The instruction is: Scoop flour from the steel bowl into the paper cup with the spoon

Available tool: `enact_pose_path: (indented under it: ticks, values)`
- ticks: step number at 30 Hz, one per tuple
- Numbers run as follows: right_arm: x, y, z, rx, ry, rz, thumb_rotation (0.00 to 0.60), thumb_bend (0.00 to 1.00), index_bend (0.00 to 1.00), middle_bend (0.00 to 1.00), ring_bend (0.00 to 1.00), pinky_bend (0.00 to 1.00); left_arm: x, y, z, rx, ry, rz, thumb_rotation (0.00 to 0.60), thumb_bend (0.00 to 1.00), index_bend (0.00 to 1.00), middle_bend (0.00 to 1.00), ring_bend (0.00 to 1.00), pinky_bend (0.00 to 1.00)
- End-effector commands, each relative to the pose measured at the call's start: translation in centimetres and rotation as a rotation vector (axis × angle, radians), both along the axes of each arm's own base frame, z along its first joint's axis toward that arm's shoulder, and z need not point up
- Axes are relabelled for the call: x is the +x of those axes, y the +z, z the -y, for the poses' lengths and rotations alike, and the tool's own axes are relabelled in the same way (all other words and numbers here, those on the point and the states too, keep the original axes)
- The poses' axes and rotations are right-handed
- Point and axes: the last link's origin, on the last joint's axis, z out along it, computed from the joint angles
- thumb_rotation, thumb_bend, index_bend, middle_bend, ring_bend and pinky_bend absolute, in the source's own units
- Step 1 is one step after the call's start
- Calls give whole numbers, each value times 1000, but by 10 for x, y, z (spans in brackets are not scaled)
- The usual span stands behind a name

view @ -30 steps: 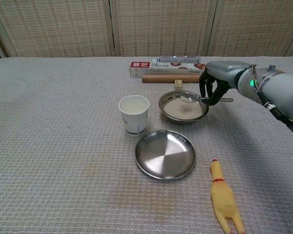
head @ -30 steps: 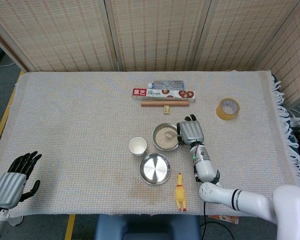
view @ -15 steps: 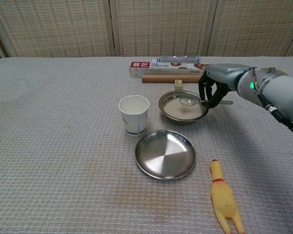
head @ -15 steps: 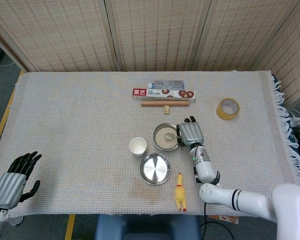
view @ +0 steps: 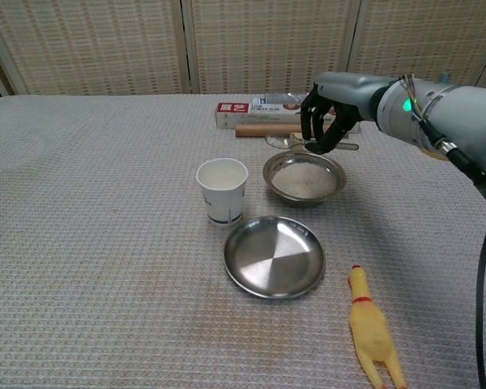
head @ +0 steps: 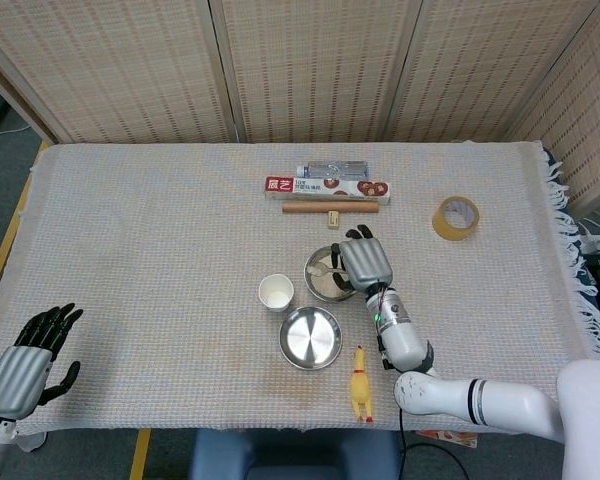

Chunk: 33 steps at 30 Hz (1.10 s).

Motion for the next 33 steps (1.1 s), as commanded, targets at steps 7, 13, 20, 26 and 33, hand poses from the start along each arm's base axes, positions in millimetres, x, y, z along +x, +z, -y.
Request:
enact_pose_path:
  ticks: [7,13,20,26,33]
  values:
    - [39,-13,-6,19,79,-35,600,349,882,577,159,97,-1,4,1,5,-4,9,600,444,0,0,0,95]
    - [54,-25,-10,-16,150,-135,600,349,882,577,159,97,-2,8,3,12,-7,22,600,444,0,0,0,96]
    - [62,-40,-15,-53,246,-290,600,349,882,577,159,97,-3,10,3,12,-6,27,600,444,0,0,0,96]
    - [75,-50,-21,-121,390,-447,600,352,882,577,159,97,-4,11,4,20,-4,29,600,445,0,0,0,95]
    - [77,-56,-35,-213,574,-683,600,361,884,577,159,97,-4,11,3,18,1,25,600,447,0,0,0,95]
